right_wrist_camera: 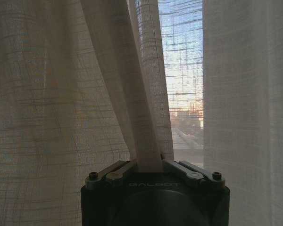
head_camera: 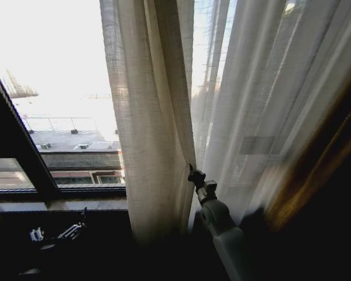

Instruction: Open the curtains by pulling them apart, changing their state from closed to fully open.

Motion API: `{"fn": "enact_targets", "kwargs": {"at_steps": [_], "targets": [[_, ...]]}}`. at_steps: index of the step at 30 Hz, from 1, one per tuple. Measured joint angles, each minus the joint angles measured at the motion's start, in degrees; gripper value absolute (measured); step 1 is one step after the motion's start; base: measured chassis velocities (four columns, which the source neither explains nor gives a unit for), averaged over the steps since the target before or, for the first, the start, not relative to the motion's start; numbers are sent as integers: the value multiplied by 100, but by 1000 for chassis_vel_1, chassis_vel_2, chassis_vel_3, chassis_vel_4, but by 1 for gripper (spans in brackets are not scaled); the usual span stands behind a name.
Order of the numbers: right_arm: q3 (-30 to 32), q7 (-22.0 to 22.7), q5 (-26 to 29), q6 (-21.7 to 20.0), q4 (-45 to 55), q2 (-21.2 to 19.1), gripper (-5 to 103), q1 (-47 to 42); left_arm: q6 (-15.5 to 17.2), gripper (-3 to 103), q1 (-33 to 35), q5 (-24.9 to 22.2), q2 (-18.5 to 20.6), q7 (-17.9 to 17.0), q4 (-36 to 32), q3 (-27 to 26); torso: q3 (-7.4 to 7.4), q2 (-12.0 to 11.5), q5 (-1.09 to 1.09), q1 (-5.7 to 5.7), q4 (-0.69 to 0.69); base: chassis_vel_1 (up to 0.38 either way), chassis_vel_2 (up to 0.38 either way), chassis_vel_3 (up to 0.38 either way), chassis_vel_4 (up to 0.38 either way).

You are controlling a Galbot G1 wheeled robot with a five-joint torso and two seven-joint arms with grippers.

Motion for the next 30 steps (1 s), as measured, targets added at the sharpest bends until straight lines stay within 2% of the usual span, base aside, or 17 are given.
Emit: {"fn": "enact_targets", "kwargs": {"at_steps": [29,30], "targets": [[-34,17,-19,48,-50,-12,0,-26,23,100,-107,-18,59,-3,0,25,-1,1,-1,-1,0,-352,-353,354,353],[-36,27,-29,87,-62,-22,3,-44,24,100,-110,-20,56,-3,0,26,0,0,0,-1,0,-291,-336,288,262]]}}
